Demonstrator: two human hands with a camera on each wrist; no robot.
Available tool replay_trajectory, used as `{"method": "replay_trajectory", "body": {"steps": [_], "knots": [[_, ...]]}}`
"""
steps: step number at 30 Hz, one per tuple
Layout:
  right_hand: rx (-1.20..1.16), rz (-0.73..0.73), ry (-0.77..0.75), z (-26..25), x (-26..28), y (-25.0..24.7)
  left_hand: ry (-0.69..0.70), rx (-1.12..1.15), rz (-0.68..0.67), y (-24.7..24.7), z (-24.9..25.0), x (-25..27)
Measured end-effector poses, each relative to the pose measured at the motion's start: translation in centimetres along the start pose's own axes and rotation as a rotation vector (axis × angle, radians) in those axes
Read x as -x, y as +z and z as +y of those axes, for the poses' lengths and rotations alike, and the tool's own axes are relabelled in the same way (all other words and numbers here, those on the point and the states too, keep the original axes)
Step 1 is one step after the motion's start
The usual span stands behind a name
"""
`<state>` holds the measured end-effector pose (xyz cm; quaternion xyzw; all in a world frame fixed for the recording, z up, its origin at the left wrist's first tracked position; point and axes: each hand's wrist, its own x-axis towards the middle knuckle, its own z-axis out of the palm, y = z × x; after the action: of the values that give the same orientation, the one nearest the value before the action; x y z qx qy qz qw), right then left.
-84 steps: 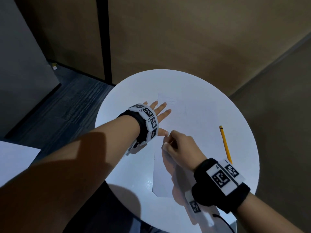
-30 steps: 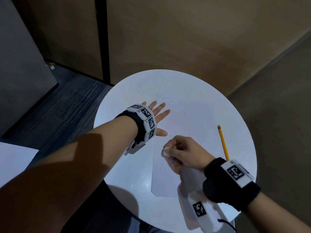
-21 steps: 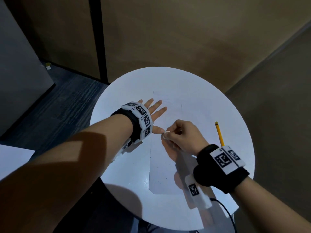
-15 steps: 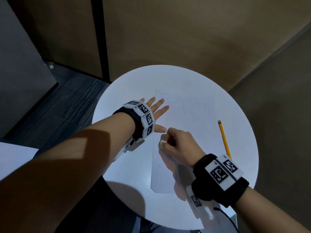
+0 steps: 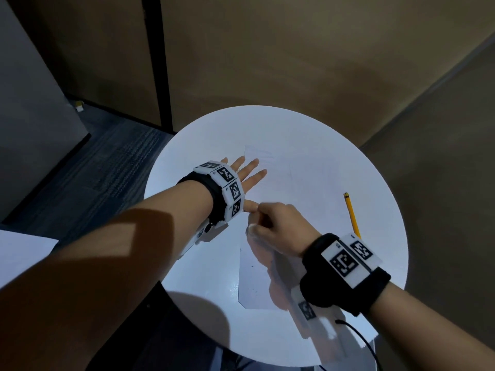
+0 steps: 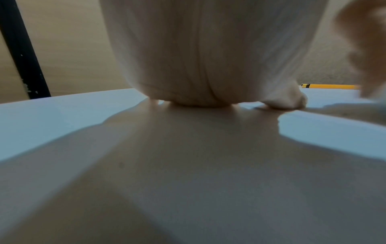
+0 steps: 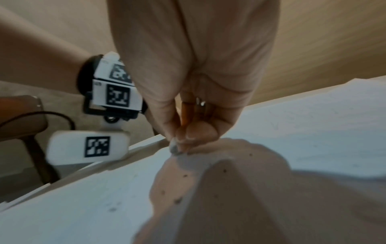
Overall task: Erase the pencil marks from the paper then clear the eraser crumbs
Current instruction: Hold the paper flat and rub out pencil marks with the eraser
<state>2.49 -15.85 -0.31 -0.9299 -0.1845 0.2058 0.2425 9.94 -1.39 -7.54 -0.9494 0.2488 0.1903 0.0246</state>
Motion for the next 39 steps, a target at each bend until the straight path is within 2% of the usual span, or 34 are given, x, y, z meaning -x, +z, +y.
{"method": "replay_trajectory", "body": {"steps": [3,6,9,12,14,19,23,25,27,29,32,34,39], "knots": [[-0.018,0.12,0.068,0.0,-0.7,0.6,-0.003,-0.033,-0.002,0.3,-0.2,-0.3],[-0.021,0.005,-0.019,-0.6,0.7,0.8,0.0,-0.035,0.0,0.1,-0.1,0.0],[0.004,-0.134,-0.034,-1.2,0.3,-0.3,0.006,-0.016,0.005,0.2,-0.2,-0.1],[0.013,0.024,0.032,-0.8,-1.4,0.1,0.007,-0.024,0.026,0.6,-0.4,-0.3],[0.03,0.07,0.047,-0.7,-1.2,1.1,0.008,-0.037,0.02,0.6,-0.3,-0.4],[-0.01,-0.135,-0.035,-0.8,-0.3,0.3,0.0,-0.063,0.02,1.0,-0.6,-0.7],[0.016,0.06,0.078,-0.3,-1.4,0.1,0.0,-0.051,0.025,1.0,-0.6,-0.7],[0.036,0.045,0.026,-0.4,-0.7,0.7,0.004,-0.067,0.026,1.0,-0.6,-0.7],[0.011,-0.047,-0.052,-0.9,0.1,0.8,0.001,-0.07,0.027,1.1,-0.8,-0.7],[0.015,-0.097,-0.054,-1.0,0.0,0.3,0.007,-0.069,0.031,1.1,-0.8,-0.7],[0.059,0.049,0.036,-0.3,-0.8,-0.1,0.005,-0.052,0.013,0.9,-0.6,-0.7],[0.069,0.084,0.047,0.0,-0.3,0.4,0.004,-0.036,-0.001,0.5,-0.4,-0.5],[0.089,-0.072,-0.016,-1.0,0.9,-0.2,0.004,-0.017,0.007,0.2,-0.3,-0.1]]}}
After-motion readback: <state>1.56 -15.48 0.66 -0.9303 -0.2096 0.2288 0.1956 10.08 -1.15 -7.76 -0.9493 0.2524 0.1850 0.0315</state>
